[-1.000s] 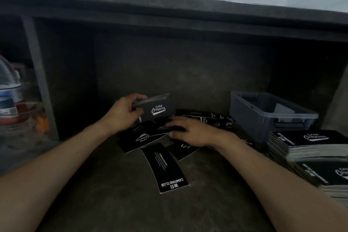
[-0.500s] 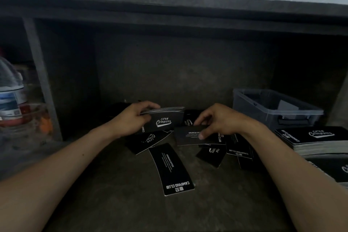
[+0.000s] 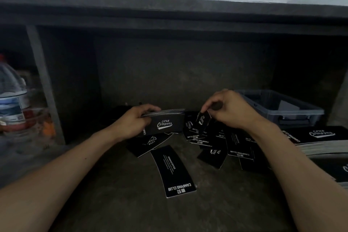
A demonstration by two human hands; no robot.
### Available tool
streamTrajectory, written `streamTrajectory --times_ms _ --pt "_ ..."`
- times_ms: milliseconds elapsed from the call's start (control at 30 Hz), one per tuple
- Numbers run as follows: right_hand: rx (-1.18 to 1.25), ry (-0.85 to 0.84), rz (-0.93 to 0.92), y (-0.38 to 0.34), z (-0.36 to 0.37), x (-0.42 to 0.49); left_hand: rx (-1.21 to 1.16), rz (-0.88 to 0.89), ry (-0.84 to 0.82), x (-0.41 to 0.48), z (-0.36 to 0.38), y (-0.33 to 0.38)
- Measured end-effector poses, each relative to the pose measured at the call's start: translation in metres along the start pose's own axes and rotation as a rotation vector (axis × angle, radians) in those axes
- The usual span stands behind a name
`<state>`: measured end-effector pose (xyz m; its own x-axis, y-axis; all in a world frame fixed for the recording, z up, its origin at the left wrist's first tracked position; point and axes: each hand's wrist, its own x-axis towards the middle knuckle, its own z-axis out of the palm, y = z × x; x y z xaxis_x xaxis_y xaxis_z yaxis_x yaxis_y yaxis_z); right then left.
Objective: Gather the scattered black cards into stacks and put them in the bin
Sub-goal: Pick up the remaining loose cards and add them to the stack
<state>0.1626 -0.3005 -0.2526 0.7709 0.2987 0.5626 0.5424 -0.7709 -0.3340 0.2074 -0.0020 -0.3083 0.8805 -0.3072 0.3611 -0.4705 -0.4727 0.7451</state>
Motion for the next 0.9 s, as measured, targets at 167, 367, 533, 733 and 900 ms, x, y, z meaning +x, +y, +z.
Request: streamTrajectory --times_ms 167,367,533,733,900 --pt "0.175 -0.114 0.203 -0.003 0.006 -0.003 -0.013 -0.001 0.000 0.002 0.000 -0.003" --pt "0.120 -0.082 0.172 -0.006 0.006 -0.002 -0.029 -0.005 0.002 0.001 0.000 -0.001" --pt "0.247 -0.233 0.174 -0.008 0.011 -0.002 -0.052 -0.030 -0.001 -0.002 0.001 0.005" --pt "-0.057 -0.089 -0.007 -0.020 0.049 0.011 0.117 0.029 -0.048 -0.007 -0.002 0.006" --pt "0.335 0.111 0.096 0.003 0.046 0.022 0.148 0.107 0.034 -0.004 0.002 0.001"
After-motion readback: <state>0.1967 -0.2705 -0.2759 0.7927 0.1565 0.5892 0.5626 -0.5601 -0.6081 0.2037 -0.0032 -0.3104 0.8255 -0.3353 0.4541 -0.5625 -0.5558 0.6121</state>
